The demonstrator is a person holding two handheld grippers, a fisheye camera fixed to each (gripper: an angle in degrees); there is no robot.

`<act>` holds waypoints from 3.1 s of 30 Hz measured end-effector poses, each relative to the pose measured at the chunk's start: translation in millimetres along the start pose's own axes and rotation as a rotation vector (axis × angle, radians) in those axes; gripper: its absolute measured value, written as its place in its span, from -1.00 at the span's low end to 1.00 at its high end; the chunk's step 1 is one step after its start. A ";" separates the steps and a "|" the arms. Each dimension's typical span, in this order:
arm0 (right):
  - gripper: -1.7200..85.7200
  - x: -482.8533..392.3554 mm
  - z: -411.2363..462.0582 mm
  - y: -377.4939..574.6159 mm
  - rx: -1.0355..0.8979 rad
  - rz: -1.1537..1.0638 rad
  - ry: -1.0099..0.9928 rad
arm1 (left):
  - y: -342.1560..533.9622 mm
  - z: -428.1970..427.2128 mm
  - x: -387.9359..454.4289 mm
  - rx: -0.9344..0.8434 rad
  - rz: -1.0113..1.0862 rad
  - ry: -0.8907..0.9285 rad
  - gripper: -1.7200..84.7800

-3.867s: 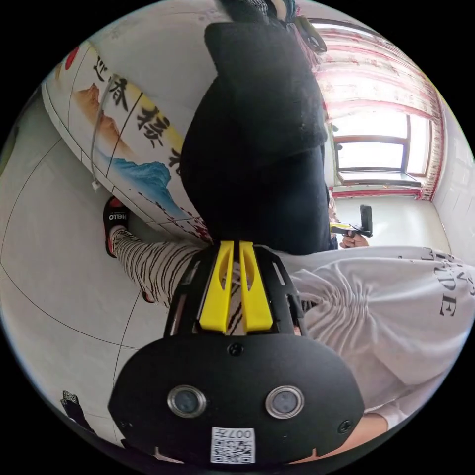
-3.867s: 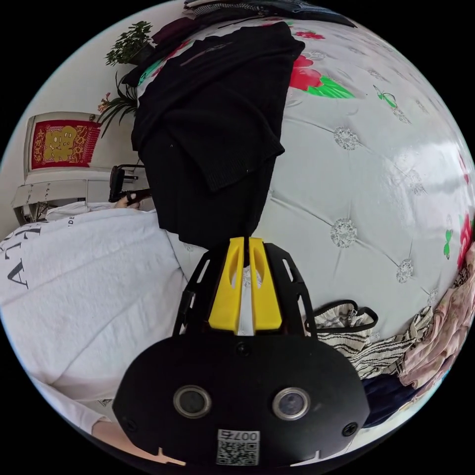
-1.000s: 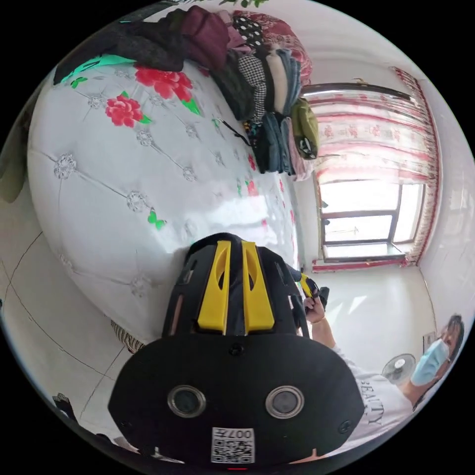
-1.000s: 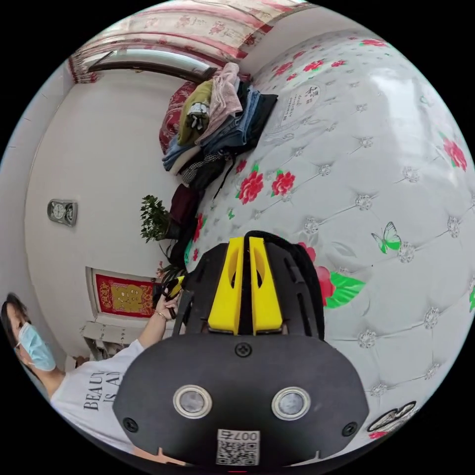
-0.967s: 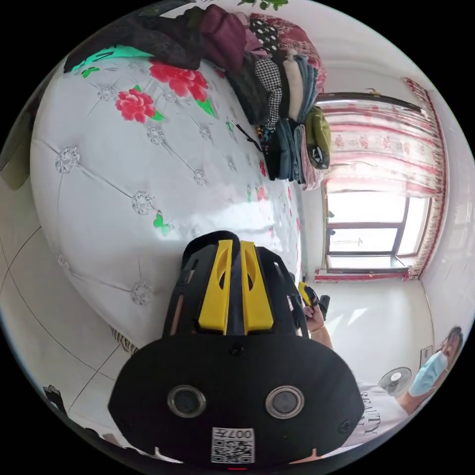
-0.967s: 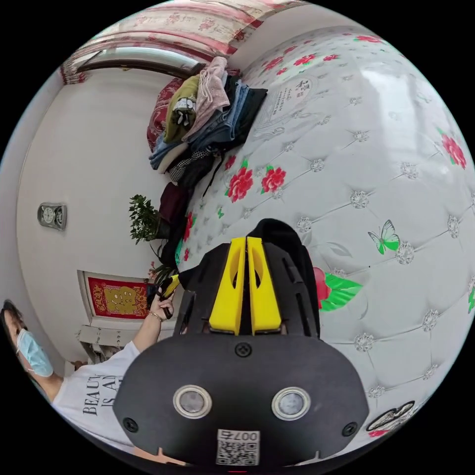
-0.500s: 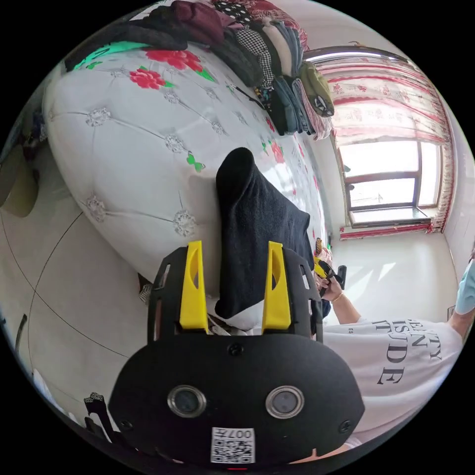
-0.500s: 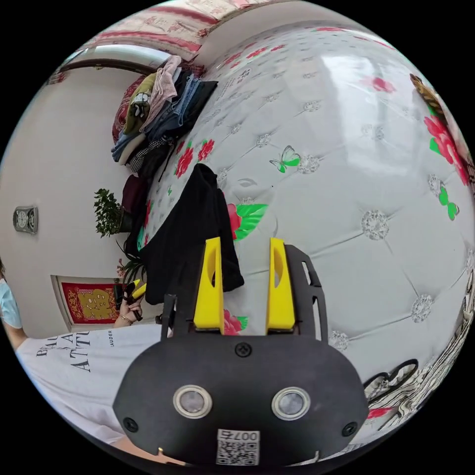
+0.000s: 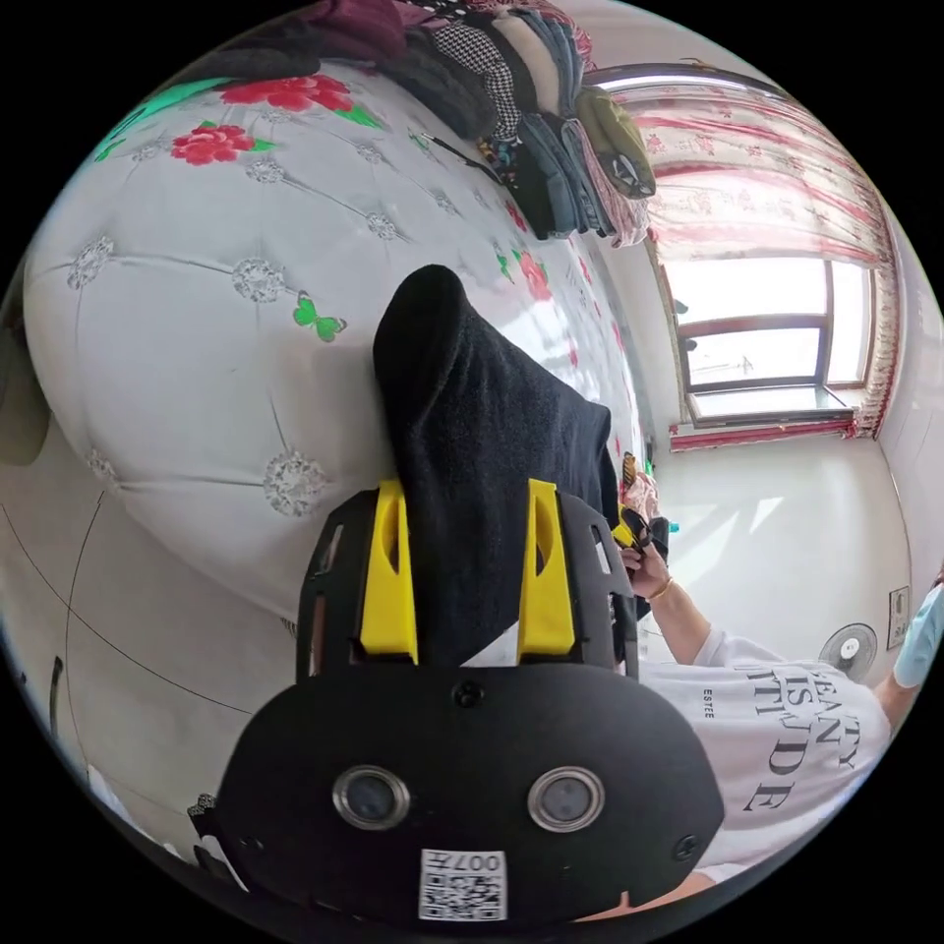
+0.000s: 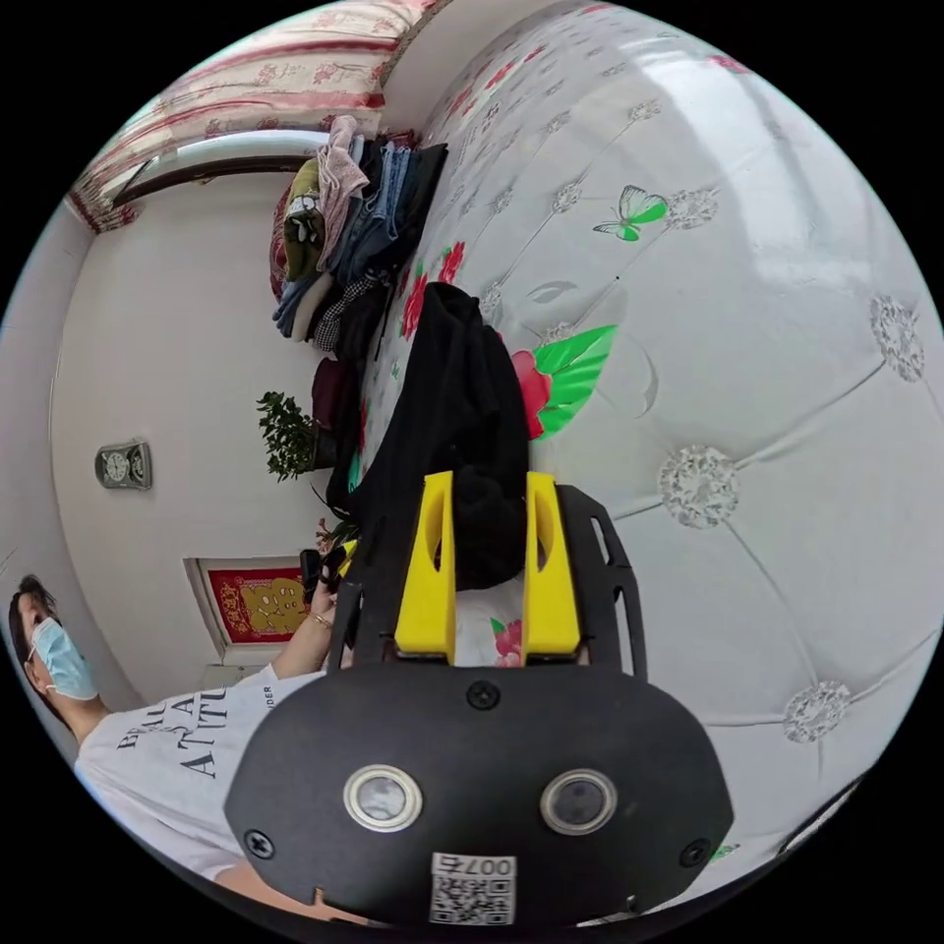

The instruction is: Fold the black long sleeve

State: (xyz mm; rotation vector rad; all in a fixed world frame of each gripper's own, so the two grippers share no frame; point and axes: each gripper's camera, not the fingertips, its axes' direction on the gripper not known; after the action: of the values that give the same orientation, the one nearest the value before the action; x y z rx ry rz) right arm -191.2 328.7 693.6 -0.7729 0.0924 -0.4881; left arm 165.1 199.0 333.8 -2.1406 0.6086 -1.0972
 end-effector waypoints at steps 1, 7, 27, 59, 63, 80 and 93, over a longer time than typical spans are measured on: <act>-0.71 -4.4 -3.6 -1.0 -0.001 0.000 0.003 | 1.4 0.6 -0.6 0.004 -0.030 -0.019 -0.70; -0.67 -57.4 -60.9 -3.9 0.051 -0.111 0.092 | 41.5 -27.9 1.0 0.105 -0.029 0.058 -0.62; -0.77 -226.6 -145.4 -101.4 0.042 -0.100 0.252 | 62.0 -103.8 -50.6 0.114 -0.040 0.141 -0.64; -0.78 -539.0 106.6 -153.9 -0.989 -0.986 0.008 | 2.2 -109.6 66.4 -0.092 0.459 0.083 -0.65; -0.76 -528.0 35.7 -185.5 -0.870 -0.926 -0.014 | 2.2 -75.0 37.4 -0.153 0.339 -0.005 -0.70; -0.68 -321.9 -155.3 -312.0 -0.405 -0.178 -0.052 | 31.4 -97.8 -18.5 -0.212 0.144 0.234 -0.55; -0.77 -511.2 -130.5 -418.0 -0.549 -0.513 -0.097 | 2.0 -201.9 1.1 0.129 0.168 0.306 -0.76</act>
State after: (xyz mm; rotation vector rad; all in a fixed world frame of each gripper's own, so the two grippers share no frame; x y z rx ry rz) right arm -839.7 221.8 839.3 -1.3694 -0.0701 -0.9307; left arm -2.7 129.3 421.7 -1.7906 0.8175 -1.3419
